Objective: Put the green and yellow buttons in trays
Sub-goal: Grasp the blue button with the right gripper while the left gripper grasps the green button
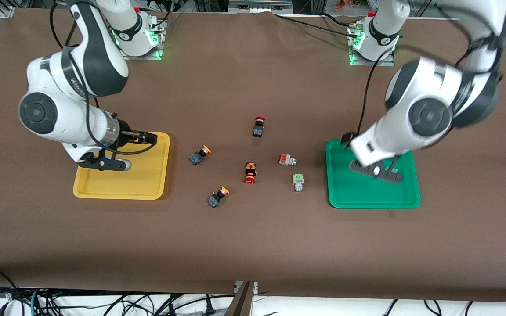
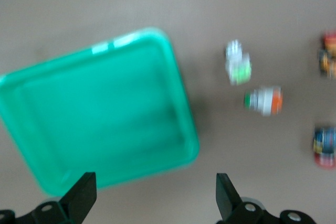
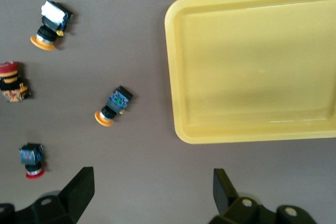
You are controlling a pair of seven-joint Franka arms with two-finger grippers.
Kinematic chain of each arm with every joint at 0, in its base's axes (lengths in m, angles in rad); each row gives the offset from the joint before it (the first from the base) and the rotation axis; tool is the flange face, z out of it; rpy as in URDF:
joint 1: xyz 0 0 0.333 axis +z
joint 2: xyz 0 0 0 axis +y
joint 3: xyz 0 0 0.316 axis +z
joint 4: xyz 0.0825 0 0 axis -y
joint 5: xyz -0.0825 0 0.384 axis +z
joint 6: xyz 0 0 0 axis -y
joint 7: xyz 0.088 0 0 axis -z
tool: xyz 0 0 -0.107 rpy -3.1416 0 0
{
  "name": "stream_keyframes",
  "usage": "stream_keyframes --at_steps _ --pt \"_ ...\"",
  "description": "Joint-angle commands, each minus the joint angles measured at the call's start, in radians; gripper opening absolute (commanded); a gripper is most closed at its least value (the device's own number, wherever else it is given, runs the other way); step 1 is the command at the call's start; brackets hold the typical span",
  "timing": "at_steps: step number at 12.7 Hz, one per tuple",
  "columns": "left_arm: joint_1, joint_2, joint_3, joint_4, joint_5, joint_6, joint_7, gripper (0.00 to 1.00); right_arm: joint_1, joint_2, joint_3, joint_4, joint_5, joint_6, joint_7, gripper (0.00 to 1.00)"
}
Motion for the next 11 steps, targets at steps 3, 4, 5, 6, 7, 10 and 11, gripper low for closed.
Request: stream_keyframes --at_steps 3,4,5,6,7,10,11 --pt "-0.113 0.249 0.015 0.143 0.027 0.333 -0.295 1.00 0.169 0.200 -0.005 -0.023 0.002 0.154 0.357 1.00" --pt "-0.126 0.279 0.015 0.131 0.070 0.398 -0.332 1.00 0.177 0.214 -0.003 -0.069 0.003 0.223 0.400 1.00" --pt "-0.127 0.309 0.014 0.117 0.111 0.447 -0.343 1.00 0.178 0.213 -0.003 -0.130 0.006 0.319 0.440 0.99" --pt "-0.146 0.326 0.015 0.085 0.119 0.487 -0.366 1.00 0.178 0.213 -0.003 -0.167 0.005 0.395 0.484 0.99" --pt "-0.166 0.333 0.015 0.050 0.119 0.521 -0.403 1.00 0.177 0.217 -0.003 -0.170 0.006 0.421 0.520 0.99" --pt "-0.153 0.311 -0.003 -0.051 0.106 0.532 -0.432 1.00 0.174 0.234 -0.003 -0.170 0.015 0.457 0.599 0.99" --pt "-0.154 0.304 -0.009 -0.071 0.106 0.532 -0.457 1.00 0.180 0.254 -0.003 -0.175 0.014 0.504 0.670 0.99"
